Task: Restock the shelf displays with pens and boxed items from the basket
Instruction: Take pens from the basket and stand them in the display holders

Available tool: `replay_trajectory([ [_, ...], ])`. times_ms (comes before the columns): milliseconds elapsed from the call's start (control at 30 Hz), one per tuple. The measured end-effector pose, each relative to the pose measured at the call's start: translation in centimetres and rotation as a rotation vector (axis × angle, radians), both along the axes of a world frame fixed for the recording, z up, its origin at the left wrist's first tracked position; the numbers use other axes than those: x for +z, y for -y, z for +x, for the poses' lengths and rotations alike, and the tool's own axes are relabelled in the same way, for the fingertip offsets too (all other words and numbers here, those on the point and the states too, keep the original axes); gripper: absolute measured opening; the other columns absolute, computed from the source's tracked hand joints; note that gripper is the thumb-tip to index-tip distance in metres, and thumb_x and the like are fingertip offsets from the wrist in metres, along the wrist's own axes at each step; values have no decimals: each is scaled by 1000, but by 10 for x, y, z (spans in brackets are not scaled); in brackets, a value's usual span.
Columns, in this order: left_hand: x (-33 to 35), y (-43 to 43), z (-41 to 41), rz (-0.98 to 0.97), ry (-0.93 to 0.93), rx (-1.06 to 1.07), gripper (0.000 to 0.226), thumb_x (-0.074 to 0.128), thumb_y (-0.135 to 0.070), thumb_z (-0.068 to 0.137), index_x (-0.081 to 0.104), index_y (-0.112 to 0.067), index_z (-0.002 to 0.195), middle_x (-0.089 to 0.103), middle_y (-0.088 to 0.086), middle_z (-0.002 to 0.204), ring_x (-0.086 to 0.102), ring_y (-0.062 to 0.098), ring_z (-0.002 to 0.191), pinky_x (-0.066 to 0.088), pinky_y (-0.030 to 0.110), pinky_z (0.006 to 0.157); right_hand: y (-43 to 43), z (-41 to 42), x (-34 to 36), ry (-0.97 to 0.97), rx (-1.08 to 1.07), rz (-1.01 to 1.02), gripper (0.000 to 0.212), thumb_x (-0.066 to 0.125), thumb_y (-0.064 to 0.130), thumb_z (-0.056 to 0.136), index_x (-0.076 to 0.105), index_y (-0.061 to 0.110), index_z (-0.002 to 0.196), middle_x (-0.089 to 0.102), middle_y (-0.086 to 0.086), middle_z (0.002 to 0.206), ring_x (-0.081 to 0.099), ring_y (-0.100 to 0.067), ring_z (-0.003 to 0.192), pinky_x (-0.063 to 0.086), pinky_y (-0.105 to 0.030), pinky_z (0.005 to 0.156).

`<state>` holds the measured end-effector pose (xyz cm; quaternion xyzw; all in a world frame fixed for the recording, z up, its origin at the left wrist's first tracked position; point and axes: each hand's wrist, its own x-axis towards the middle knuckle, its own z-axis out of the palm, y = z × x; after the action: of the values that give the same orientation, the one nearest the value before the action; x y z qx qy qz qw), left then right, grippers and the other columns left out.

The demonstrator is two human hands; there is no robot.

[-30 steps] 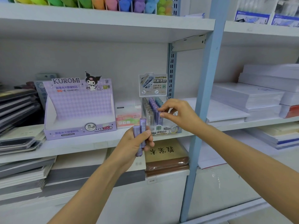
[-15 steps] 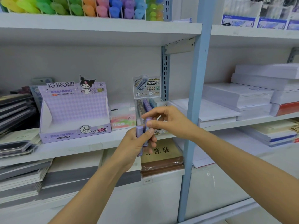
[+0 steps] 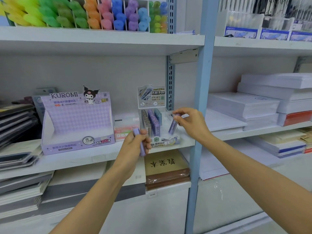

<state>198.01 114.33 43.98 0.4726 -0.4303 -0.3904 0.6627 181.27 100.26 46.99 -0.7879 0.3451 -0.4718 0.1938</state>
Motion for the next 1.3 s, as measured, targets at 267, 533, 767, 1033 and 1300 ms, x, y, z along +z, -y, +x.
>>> replay_trajectory([
  [267, 10, 4, 5, -115, 183, -33, 20, 38, -26, 104, 54, -16, 113, 60, 0, 69, 53, 13, 56, 45, 24, 53, -2, 8, -1, 51, 143, 61, 19, 63, 11, 92, 69, 6, 110, 66, -6, 97, 72, -20, 72, 60, -28, 71],
  [533, 26, 21, 22, -124, 238, -30, 22, 42, -23, 103, 53, -6, 93, 59, -3, 65, 51, 12, 55, 46, 25, 53, 35, 25, 20, 194, -70, -85, 16, 64, 8, 90, 70, 9, 106, 69, -5, 96, 67, -19, 83, 56, -30, 79],
  [767, 22, 32, 40, -187, 222, -58, 22, 50, -20, 99, 66, -9, 109, 55, 0, 68, 50, 12, 56, 48, 23, 52, 69, 53, 11, 21, -168, -134, 20, 66, 5, 88, 71, 8, 106, 71, -6, 97, 60, -13, 79, 52, -27, 79],
  [1033, 17, 43, 46, -191, 192, -120, 22, 52, -22, 97, 62, -11, 113, 59, -2, 68, 52, 11, 56, 49, 24, 54, 89, 49, 11, -101, -108, -80, 20, 67, 2, 86, 71, 5, 106, 72, -9, 98, 64, -17, 84, 53, -34, 89],
  [1300, 19, 43, 45, -188, 167, -122, 16, 53, -19, 97, 53, -7, 107, 63, 1, 68, 52, 14, 53, 48, 26, 52, 87, 54, 4, -59, -126, -107, 18, 72, 2, 82, 62, 14, 92, 65, -4, 89, 60, -22, 80, 51, -32, 77],
])
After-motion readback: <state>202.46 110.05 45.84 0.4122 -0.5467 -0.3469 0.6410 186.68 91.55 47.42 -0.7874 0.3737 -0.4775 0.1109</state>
